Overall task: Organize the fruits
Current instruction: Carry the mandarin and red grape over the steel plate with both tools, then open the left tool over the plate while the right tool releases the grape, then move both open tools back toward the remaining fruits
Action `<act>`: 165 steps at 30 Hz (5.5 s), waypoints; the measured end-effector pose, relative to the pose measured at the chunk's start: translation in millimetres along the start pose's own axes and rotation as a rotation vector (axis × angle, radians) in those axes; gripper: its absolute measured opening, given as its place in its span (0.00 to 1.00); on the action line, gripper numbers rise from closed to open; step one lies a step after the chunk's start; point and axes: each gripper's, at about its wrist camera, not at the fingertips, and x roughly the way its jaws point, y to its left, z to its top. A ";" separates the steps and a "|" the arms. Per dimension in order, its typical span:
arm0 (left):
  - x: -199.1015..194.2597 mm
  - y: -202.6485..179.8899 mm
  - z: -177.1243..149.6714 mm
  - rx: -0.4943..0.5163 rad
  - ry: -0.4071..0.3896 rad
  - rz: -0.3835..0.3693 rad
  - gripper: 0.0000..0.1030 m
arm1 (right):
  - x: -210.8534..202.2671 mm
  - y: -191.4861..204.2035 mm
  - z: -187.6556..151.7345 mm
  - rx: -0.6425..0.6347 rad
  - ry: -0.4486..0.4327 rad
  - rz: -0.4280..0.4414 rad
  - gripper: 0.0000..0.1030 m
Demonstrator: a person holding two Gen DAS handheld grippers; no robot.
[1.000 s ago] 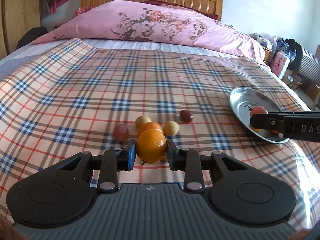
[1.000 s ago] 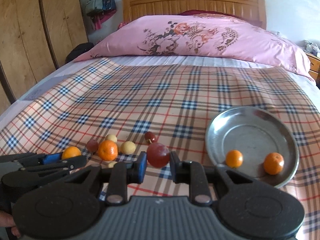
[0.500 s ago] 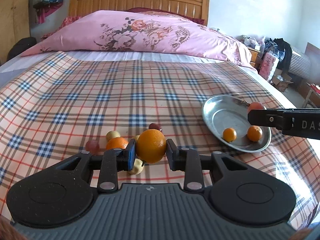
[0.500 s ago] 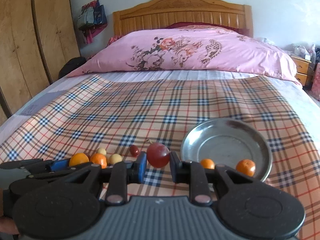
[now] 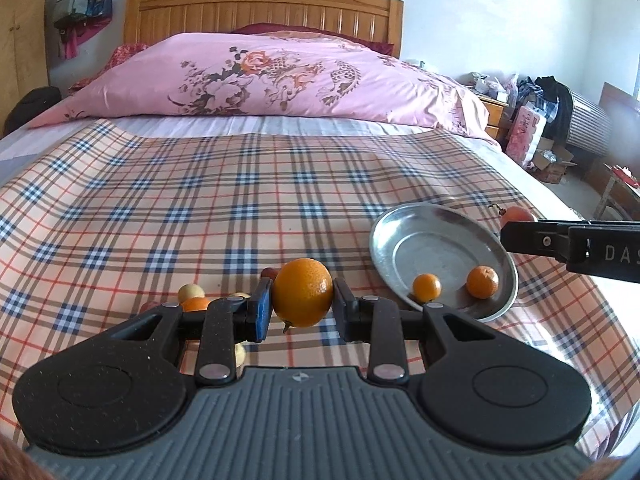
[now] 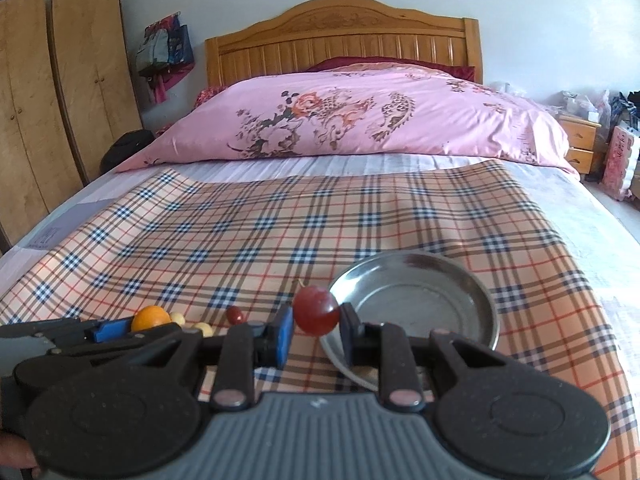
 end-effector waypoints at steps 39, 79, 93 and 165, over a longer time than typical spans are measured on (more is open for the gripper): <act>41.5 -73.7 25.2 0.073 0.013 -0.084 0.36 | -6.0 -73.9 24.8 0.063 -0.045 -0.076 0.22; 151.3 -101.5 26.9 0.067 0.153 -0.107 0.36 | 105.2 -121.6 1.7 0.174 0.143 -0.077 0.22; 176.1 -100.9 21.5 0.067 0.187 -0.151 0.36 | 134.0 -127.9 -5.1 0.195 0.191 -0.085 0.22; 28.1 51.2 -9.2 -0.074 0.041 0.077 1.00 | 54.4 23.6 -17.1 0.053 0.137 0.007 0.91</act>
